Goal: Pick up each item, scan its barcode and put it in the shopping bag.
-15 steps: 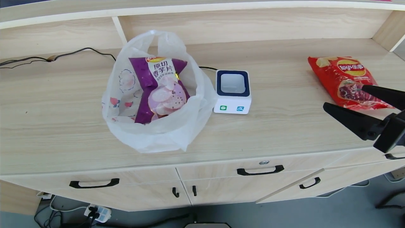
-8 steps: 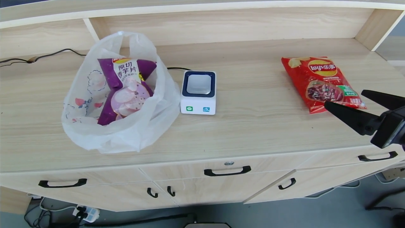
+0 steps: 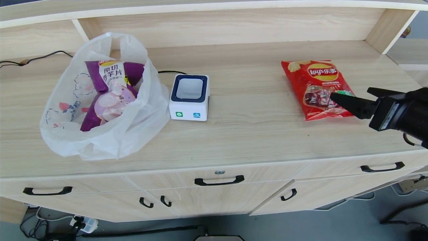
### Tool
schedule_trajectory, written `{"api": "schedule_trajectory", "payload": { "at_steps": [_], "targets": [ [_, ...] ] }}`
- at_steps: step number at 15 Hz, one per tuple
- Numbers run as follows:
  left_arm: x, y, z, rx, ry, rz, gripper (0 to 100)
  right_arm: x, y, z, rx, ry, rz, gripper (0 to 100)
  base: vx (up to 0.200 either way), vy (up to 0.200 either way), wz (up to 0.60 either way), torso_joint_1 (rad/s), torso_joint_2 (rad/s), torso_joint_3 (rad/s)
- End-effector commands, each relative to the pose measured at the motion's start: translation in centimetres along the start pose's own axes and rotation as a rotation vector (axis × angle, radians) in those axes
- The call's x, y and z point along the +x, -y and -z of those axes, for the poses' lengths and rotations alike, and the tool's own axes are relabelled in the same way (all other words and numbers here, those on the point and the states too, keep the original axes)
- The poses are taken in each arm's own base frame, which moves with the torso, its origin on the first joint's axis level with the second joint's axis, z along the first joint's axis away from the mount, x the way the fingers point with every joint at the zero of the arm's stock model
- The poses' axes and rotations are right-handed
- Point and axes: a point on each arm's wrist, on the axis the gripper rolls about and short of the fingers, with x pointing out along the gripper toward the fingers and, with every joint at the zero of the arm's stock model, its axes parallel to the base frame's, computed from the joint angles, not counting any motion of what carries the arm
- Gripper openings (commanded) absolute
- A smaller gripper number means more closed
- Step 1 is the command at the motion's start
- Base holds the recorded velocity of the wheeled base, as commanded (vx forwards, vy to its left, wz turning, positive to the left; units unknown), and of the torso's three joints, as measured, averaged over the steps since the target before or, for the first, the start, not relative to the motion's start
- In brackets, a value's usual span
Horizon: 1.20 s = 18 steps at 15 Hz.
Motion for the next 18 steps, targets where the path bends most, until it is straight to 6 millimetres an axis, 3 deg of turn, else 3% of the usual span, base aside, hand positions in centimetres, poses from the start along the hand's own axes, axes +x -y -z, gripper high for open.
{"api": "schedule_trajectory", "payload": {
  "at_steps": [1,4,6,11,18],
  "targets": [
    [0.0,0.0,0.0,0.001,-0.001,-0.001,100,4.0,0.3,0.5,0.000,-0.047,0.009,100,0.000,0.000,0.00,0.000,0.00,0.000],
    [0.0,0.0,0.0,0.001,0.000,-0.001,100,6.4,1.1,1.3,-0.015,-0.081,0.046,100,0.000,0.000,0.00,0.000,0.00,0.000],
    [0.0,0.0,0.0,0.000,-0.001,-0.001,100,6.8,2.7,0.5,-0.084,-0.059,0.105,100,0.000,0.000,0.00,0.000,0.00,0.000],
    [0.0,0.0,0.0,-0.002,-0.001,-0.001,100,7.3,2.9,-0.1,-0.092,-0.037,0.134,100,0.040,0.000,0.00,0.001,0.00,0.000],
    [0.0,0.0,0.0,0.000,-0.001,-0.001,100,9.8,4.2,1.2,-0.104,-0.081,0.166,100,0.000,0.000,0.00,0.000,0.00,0.000]
  ]
}}
